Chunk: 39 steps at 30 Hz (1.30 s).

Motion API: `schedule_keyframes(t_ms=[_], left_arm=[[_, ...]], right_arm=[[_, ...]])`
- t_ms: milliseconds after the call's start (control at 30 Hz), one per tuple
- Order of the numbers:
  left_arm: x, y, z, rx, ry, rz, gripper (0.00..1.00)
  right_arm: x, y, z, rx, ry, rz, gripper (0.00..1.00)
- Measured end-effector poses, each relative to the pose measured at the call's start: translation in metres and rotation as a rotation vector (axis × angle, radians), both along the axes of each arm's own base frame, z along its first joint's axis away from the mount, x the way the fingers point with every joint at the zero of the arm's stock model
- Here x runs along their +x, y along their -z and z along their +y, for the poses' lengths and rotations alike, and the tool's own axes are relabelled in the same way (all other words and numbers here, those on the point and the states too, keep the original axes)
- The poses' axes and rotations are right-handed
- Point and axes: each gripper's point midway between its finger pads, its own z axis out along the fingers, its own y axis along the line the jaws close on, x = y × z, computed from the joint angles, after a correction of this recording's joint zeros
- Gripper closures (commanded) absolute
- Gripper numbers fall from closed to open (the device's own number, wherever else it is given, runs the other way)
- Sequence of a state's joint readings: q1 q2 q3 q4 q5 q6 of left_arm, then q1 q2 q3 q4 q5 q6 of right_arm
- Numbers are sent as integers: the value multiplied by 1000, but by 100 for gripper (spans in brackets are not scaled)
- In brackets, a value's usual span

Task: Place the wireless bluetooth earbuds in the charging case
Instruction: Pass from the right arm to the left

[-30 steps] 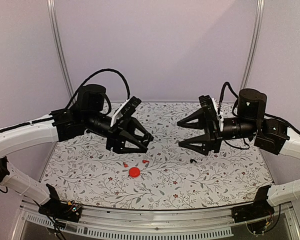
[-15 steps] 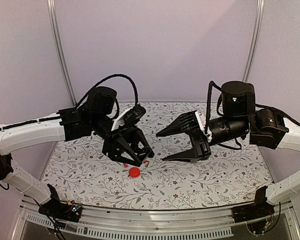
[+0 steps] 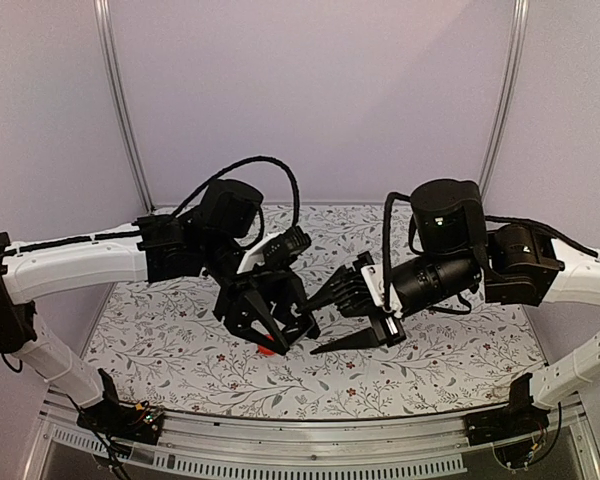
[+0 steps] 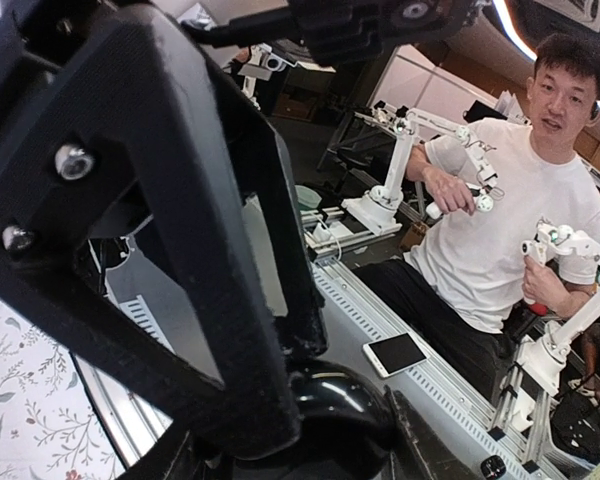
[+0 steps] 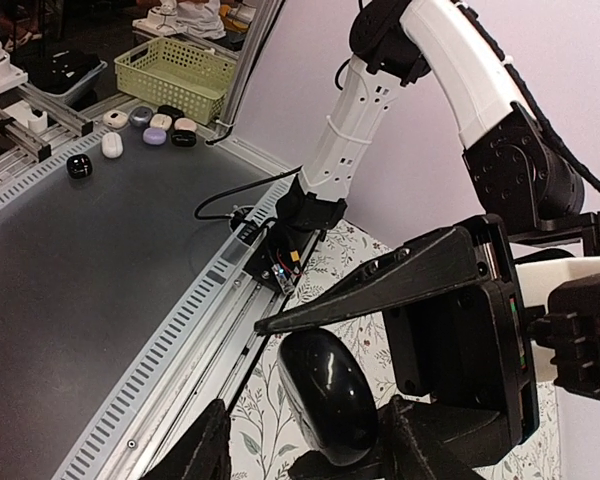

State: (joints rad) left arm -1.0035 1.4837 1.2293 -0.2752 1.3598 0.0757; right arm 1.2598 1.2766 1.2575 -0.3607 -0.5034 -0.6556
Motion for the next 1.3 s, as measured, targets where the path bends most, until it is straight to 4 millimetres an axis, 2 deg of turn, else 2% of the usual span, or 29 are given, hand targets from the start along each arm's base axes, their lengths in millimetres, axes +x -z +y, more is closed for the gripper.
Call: schedule_keyframes(t_ms=[167, 600, 900, 1300], left_arm=[[-6, 5, -2, 17, 32, 16, 62], [-15, 5, -4, 26, 70, 17, 61], [-22, 8, -2, 45, 106, 40, 60], [-19, 10, -4, 45, 86, 19, 27]], right_arm=[[-5, 2, 4, -9, -16, -10, 66], [-10, 6, 6, -21, -34, 0, 70], [-15, 12, 9, -35, -54, 2, 83], [-19, 13, 9, -46, -52, 33, 99]])
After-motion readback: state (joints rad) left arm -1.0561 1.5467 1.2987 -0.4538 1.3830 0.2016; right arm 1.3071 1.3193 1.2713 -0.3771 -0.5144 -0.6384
